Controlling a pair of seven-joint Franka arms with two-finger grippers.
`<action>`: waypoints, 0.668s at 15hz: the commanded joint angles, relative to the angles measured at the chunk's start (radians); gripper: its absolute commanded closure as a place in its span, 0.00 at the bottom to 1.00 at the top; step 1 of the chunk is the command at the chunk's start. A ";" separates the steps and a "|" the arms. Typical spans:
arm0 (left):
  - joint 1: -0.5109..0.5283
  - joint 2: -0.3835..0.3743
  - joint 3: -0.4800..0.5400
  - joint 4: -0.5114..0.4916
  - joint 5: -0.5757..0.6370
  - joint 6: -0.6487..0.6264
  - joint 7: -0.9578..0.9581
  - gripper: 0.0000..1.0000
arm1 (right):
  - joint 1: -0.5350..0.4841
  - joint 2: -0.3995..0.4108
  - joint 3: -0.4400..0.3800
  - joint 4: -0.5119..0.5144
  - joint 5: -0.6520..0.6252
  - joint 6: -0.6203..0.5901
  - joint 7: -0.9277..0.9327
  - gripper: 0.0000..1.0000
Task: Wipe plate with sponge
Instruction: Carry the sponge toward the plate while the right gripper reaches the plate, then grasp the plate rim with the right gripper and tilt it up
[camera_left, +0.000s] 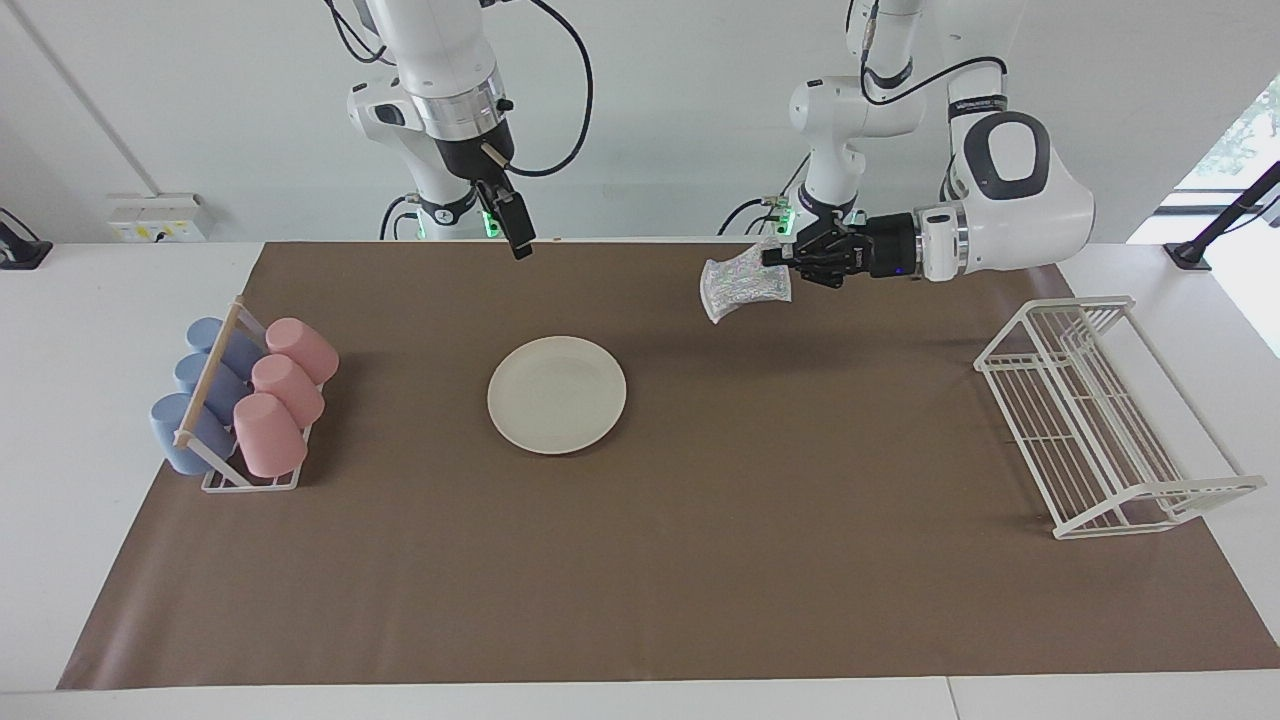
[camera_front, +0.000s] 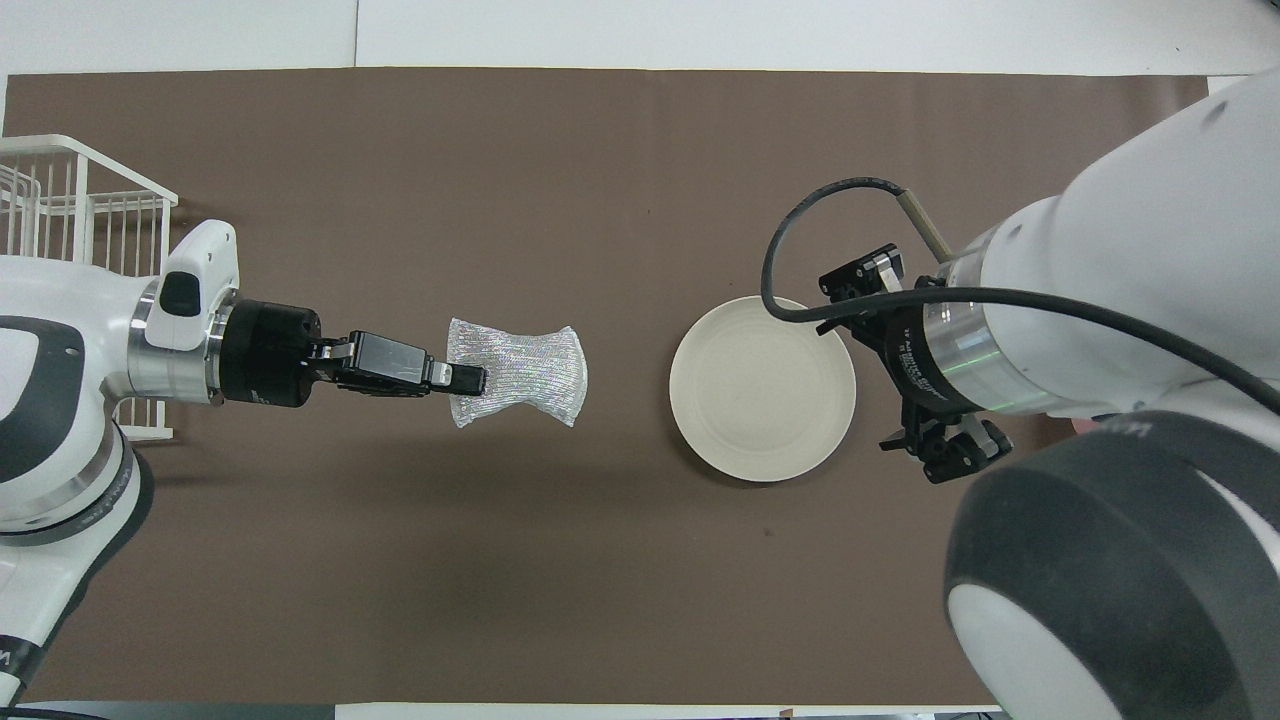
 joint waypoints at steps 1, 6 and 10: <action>-0.086 -0.101 0.010 -0.147 -0.088 0.098 0.115 1.00 | 0.042 -0.012 0.000 -0.050 0.048 0.074 0.103 0.00; -0.152 -0.138 0.008 -0.222 -0.141 0.129 0.278 1.00 | 0.107 0.000 0.000 -0.069 0.054 0.120 0.137 0.00; -0.177 -0.152 0.005 -0.239 -0.147 0.149 0.327 1.00 | 0.178 -0.001 0.007 -0.144 0.108 0.264 0.369 0.00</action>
